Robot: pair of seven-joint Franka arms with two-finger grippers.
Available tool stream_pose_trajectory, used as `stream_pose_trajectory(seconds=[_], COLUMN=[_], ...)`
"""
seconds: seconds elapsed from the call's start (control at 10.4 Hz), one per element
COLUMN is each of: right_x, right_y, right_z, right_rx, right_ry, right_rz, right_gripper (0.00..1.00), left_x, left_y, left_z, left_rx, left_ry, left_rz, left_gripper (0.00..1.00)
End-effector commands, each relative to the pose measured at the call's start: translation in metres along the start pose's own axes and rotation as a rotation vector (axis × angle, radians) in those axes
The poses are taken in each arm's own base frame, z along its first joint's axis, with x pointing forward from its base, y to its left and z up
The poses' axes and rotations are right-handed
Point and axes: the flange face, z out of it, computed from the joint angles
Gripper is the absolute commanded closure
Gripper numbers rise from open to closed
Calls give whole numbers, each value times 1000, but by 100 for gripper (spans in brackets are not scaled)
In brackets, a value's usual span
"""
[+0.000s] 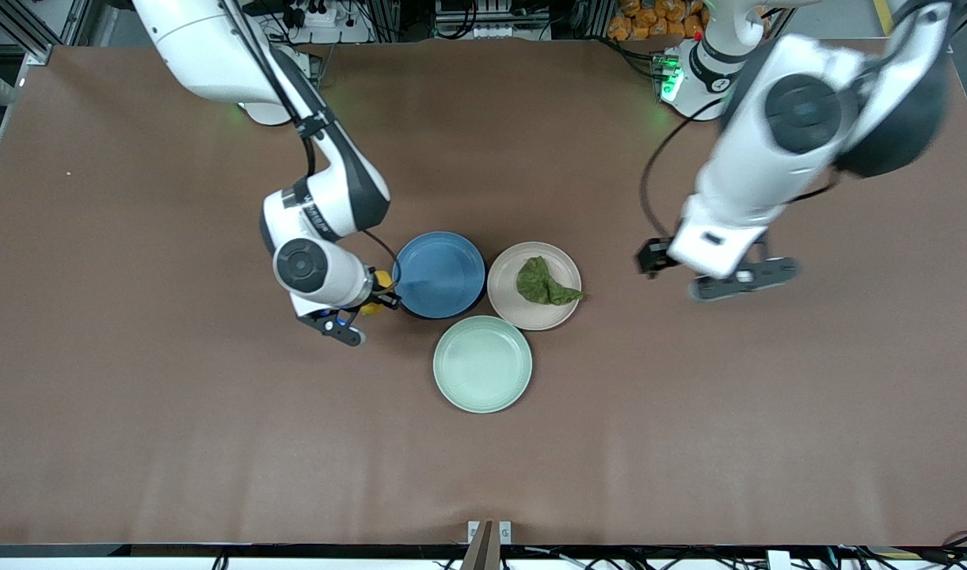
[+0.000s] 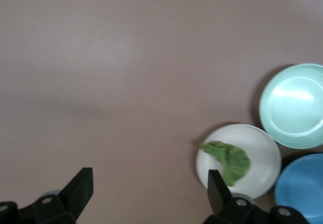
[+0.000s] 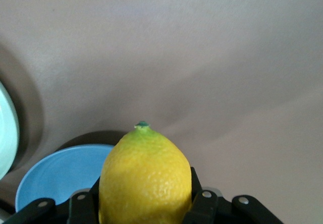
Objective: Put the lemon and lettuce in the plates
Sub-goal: 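Move the lemon with the right gripper over the blue plate while the left gripper withdraws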
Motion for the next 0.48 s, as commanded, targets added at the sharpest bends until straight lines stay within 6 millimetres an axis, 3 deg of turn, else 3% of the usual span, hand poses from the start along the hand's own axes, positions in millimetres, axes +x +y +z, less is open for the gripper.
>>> stream_pose_trajectory(seconds=[0.0,0.19,0.39], right_x=[-20,-39,-67], right_y=[-16,-34,-55], right_z=[13,24,42], right_rx=[19,34,48], right_ry=[15,34,55], right_rz=[59,79,36], right_gripper=[100,100,100], left_x=[-4,-1,2], left_y=[-44,-76,-96], left_z=[-38,-61,-72], left_rx=[31,11,5], left_ry=[31,48,57], left_rz=[57,37,20], left_gripper=[0,0,0])
